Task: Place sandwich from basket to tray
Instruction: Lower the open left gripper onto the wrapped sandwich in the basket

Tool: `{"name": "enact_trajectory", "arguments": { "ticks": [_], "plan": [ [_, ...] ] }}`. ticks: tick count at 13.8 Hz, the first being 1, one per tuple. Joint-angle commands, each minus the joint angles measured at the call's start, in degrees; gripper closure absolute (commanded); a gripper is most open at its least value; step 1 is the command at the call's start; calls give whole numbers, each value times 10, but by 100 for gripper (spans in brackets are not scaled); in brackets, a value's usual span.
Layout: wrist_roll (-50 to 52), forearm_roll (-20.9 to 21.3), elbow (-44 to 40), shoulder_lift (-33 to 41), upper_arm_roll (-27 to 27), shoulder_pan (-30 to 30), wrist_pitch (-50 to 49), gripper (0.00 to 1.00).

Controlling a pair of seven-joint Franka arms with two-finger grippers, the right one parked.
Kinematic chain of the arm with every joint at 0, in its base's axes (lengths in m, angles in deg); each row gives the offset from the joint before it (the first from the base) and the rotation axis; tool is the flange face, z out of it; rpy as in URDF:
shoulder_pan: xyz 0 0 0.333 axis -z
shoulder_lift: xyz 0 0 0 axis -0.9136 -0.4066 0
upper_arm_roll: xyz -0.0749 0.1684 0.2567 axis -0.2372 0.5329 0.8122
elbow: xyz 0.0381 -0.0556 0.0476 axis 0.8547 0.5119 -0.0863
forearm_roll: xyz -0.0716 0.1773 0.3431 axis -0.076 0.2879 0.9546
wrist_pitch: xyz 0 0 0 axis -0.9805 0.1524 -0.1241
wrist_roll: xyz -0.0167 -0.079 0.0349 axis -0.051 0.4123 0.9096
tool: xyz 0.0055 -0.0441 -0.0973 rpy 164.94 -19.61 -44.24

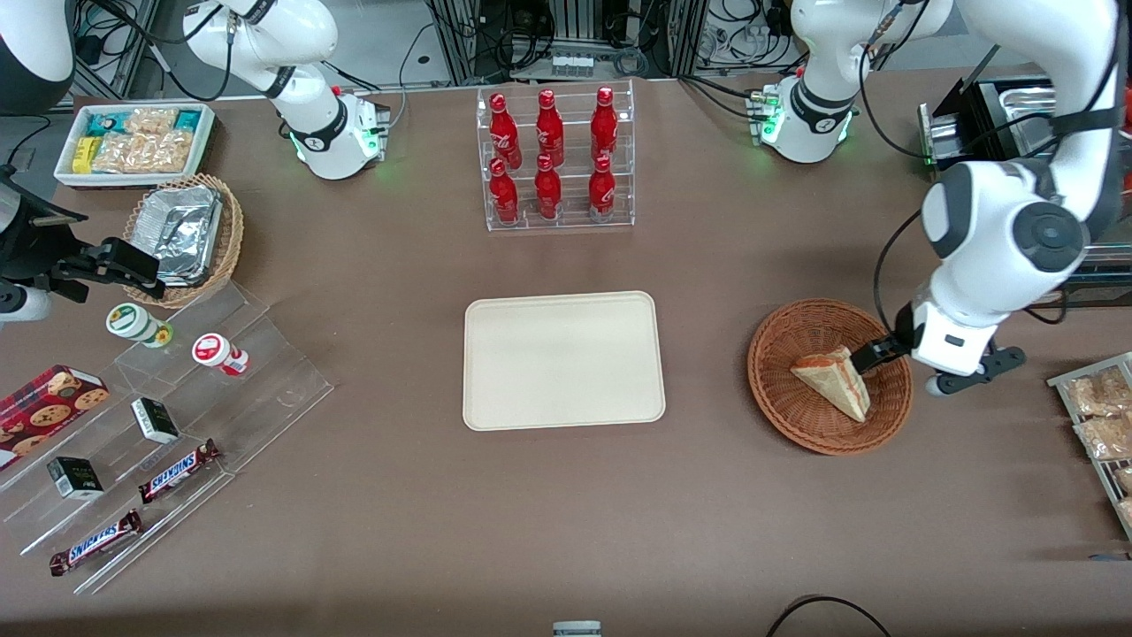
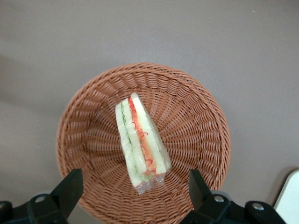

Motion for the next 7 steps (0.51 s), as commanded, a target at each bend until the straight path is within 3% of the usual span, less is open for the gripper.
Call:
{"name": "enact_trajectory", "arguments": {
  "ticks": [1,7],
  "plan": [
    [91,10,55,15,2,6,55,0],
    [184,10,63,-14,1,19,84,0]
  ]
}}
